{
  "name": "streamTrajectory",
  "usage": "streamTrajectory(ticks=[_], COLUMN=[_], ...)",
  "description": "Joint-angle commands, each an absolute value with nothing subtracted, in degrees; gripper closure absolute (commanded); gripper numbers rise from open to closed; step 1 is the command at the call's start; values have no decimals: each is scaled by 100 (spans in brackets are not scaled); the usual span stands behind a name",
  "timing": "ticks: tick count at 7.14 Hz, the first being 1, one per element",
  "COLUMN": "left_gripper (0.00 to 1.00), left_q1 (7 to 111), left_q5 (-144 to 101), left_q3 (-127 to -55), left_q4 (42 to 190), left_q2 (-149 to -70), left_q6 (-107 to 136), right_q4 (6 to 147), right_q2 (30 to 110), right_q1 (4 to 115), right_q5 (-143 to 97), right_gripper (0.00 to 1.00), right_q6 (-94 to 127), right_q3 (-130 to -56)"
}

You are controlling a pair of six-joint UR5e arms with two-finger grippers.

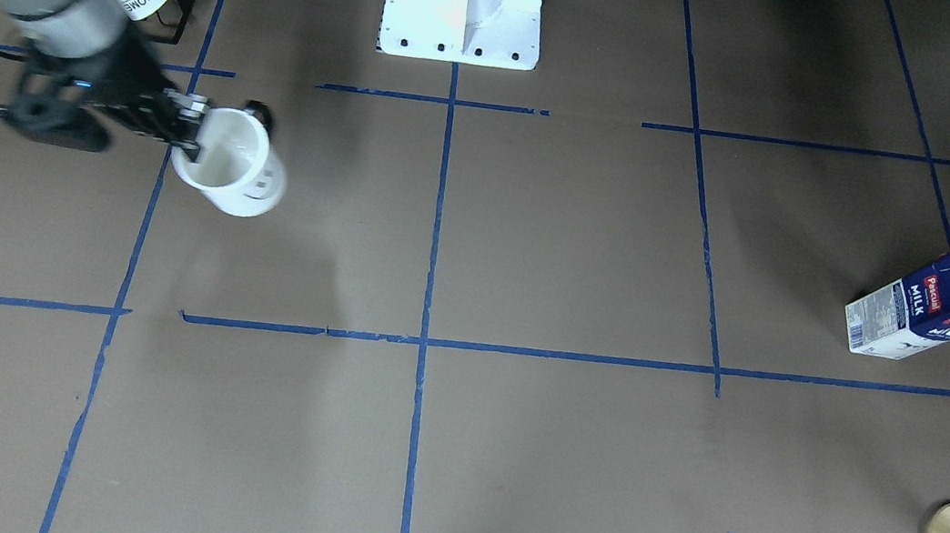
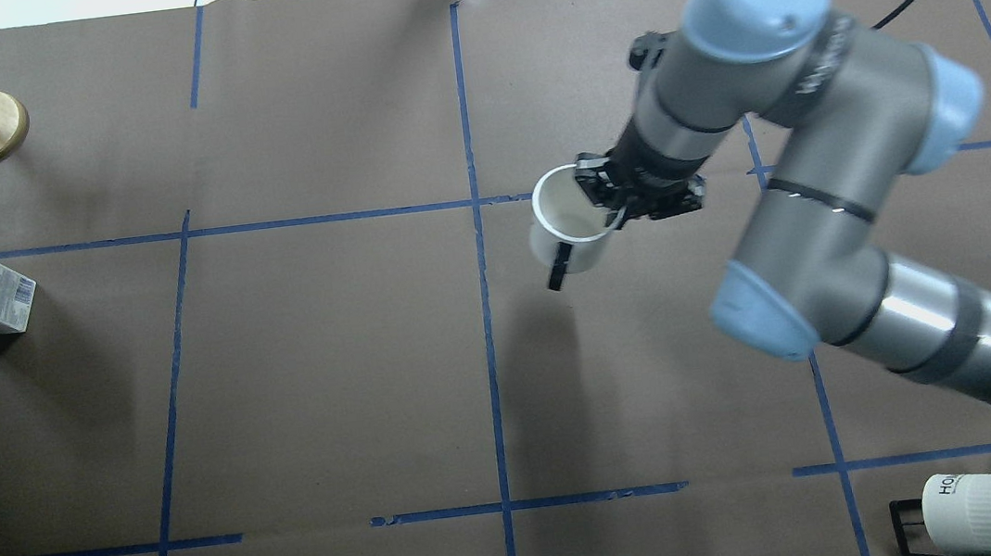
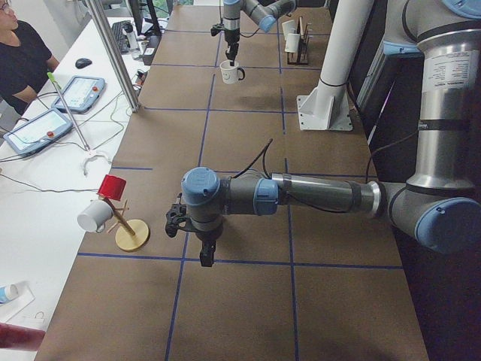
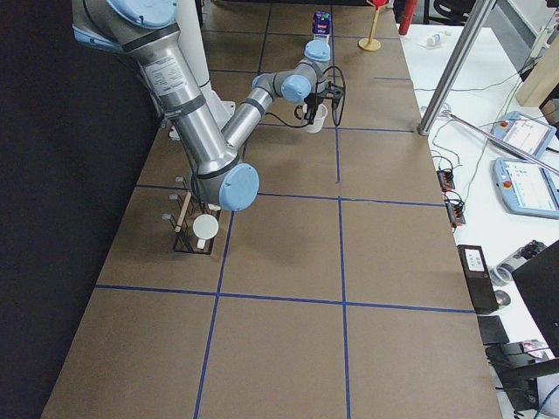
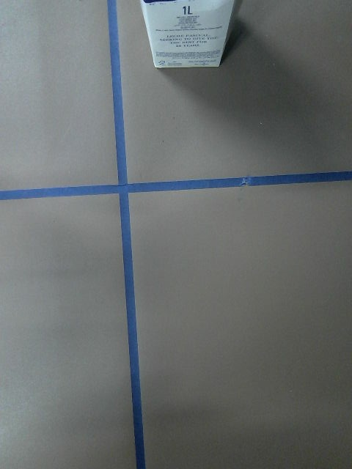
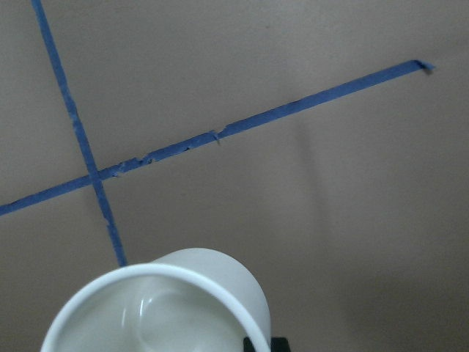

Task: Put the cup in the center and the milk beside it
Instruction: 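Lift the white mug with the right gripper and carry it to the table center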

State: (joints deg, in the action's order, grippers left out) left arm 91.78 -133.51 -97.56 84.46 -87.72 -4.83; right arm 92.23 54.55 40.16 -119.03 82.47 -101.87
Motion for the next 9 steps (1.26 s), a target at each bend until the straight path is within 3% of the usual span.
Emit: streamTrajectory(ticks=[1,5,9], left_gripper=[0,0,0], left_q1=[9176,9185,9176], left_q5=[-13351,-13351,-13342], left_q3=[-9765,-9773,-9791], left_q4=[8446,8446,8446], left_q2=[-8771,-8763,-8763], left_q6=[-483,-483,-475], right_q4=[9211,8582,8525], right_q2=[4844,4456,4666], right_q1=[3649,3630,3551], right_q5=[-11428,-11294,-11311], right_gripper=[100,100,99], right_q6=[8727,8771,8763], right_q3=[-9372,-8450,-8533])
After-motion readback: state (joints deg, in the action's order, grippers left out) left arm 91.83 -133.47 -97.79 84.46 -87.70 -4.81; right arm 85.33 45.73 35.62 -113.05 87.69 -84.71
